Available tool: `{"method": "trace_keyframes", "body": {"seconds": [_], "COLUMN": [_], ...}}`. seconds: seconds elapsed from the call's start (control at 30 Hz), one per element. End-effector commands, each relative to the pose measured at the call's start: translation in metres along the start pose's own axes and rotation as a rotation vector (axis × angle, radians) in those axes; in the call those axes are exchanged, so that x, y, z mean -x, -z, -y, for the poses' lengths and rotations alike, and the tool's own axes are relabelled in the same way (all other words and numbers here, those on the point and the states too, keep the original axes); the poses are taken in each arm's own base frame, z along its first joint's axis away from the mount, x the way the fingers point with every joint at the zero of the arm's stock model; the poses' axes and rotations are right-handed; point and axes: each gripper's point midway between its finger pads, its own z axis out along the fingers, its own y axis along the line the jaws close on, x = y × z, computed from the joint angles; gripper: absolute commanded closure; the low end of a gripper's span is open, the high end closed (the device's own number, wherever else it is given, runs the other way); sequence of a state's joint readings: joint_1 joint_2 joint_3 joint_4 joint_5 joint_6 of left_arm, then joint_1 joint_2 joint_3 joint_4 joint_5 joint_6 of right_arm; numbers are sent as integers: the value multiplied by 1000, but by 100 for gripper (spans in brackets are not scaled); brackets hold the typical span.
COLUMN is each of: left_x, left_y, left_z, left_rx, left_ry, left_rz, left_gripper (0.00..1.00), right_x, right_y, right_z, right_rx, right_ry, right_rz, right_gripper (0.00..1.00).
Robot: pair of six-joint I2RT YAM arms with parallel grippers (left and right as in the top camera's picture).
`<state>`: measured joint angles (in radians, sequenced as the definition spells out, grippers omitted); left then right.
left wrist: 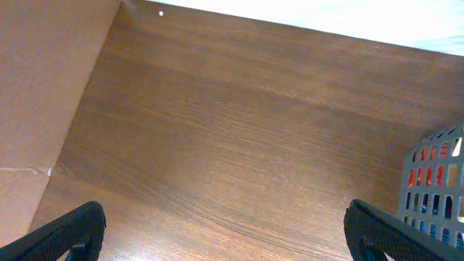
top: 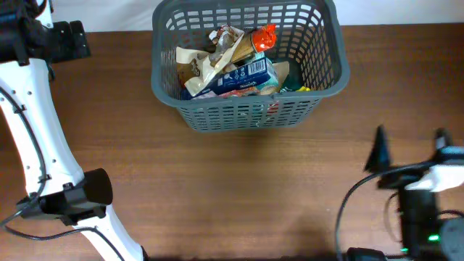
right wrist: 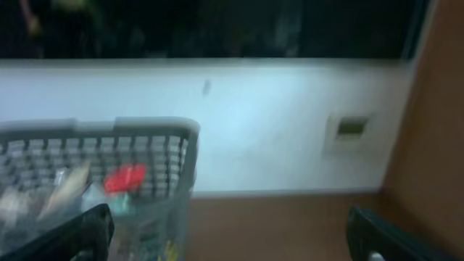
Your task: Pack container
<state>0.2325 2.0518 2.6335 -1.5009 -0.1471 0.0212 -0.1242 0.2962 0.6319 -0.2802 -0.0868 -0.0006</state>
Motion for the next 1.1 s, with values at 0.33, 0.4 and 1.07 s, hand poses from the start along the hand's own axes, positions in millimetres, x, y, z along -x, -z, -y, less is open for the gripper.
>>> {"method": "trace_keyframes", "body": {"seconds": [0.33,0.4,1.07], "left_x": [-1,-1,-1], "left_y": [-3,-3,-3], "left_z": [-1,-1,-1], "left_rx": [5,5,5], "left_ry": [10,10,10], "left_rz": [-9,-8,-8], "left_gripper": [1,1,1], "right_x": [-155,-166,-194], "right_y": [1,1,-2], "right_z": [-16,-16,-17], "right_rx": [65,65,65], "right_ry": [-9,-9,-11], "right_rz": [-169,-192,-242], "right_gripper": [1,1,1]}}
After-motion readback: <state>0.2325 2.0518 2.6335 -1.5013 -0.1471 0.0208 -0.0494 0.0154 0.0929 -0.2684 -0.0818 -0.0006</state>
